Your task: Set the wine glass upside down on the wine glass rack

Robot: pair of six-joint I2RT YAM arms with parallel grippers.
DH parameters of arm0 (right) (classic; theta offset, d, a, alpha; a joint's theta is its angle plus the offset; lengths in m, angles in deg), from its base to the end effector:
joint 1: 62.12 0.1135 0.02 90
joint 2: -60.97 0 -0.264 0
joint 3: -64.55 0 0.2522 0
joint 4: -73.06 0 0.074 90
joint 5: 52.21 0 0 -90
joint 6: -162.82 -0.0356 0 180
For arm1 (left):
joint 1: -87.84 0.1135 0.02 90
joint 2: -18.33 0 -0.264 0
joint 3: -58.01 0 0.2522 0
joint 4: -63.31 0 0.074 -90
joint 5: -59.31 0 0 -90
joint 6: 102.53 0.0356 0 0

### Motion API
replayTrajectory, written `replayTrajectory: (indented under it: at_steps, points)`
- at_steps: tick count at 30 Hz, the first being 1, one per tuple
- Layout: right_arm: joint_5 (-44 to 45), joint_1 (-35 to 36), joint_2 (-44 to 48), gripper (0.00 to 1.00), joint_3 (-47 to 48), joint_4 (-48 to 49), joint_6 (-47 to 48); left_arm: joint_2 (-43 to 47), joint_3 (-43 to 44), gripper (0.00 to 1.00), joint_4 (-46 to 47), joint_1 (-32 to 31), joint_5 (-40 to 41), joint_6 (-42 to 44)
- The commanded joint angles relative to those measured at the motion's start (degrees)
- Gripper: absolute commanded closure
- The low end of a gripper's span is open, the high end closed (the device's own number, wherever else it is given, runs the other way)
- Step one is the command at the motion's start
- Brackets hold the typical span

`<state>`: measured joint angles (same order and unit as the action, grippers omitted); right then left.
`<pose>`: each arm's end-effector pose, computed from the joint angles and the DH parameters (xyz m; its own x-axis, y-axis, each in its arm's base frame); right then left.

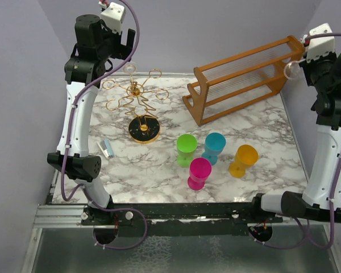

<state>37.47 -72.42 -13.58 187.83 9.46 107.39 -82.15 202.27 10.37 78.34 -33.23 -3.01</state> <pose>0.2184 -0.0395 0.5294 -0.3063 -0.5210 -0.7967 -0.0004 0.8370 -0.5472 0.3531 -0.0607 0.5301 -0.1204 0.1877 -0.9748 0.2311 0.9603 0.1563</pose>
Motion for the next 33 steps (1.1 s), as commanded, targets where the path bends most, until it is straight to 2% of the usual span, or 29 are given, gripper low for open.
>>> replayTrajectory:
  at_steps: [1,4,6,11,16,21,24,28,33]
  points:
    - [-16.4,-0.2,0.3,0.99,7.4,-0.2,-4.3,4.3,-0.6,0.01,0.0,-0.2,-4.8,-0.6]
    - [-30.0,-0.2,-1.1,0.99,10.4,1.2,-8.8,6.1,-1.7,0.01,0.4,-0.2,-7.6,-1.5]
    - [-38.0,-0.2,-2.4,0.99,11.7,3.9,-14.9,7.0,-2.6,0.01,1.0,-0.2,-10.3,-3.0]
    - [-54.7,0.1,-5.9,0.99,11.1,16.3,-29.8,8.8,-5.9,0.01,4.3,-0.2,-22.8,-11.1]
    - [-56.9,4.2,-9.0,0.99,12.1,24.9,-37.3,9.8,-11.7,0.01,11.4,-0.8,-34.1,-24.6]
    - [-56.2,9.7,-12.5,0.99,14.1,26.5,-38.4,9.1,-15.7,0.03,19.4,-2.7,-42.7,-36.7]
    - [-56.7,11.0,-13.4,0.99,14.0,27.3,-39.1,8.2,-17.0,0.06,22.6,-4.2,-43.9,-40.4]
    - [-58.1,11.7,-13.7,0.99,12.8,29.2,-40.3,7.5,-19.3,0.17,25.3,-5.1,-44.4,-44.6]
    - [-58.2,12.4,-14.0,0.99,11.2,30.6,-41.2,6.2,-20.5,0.25,26.8,-6.6,-44.9,-45.8]
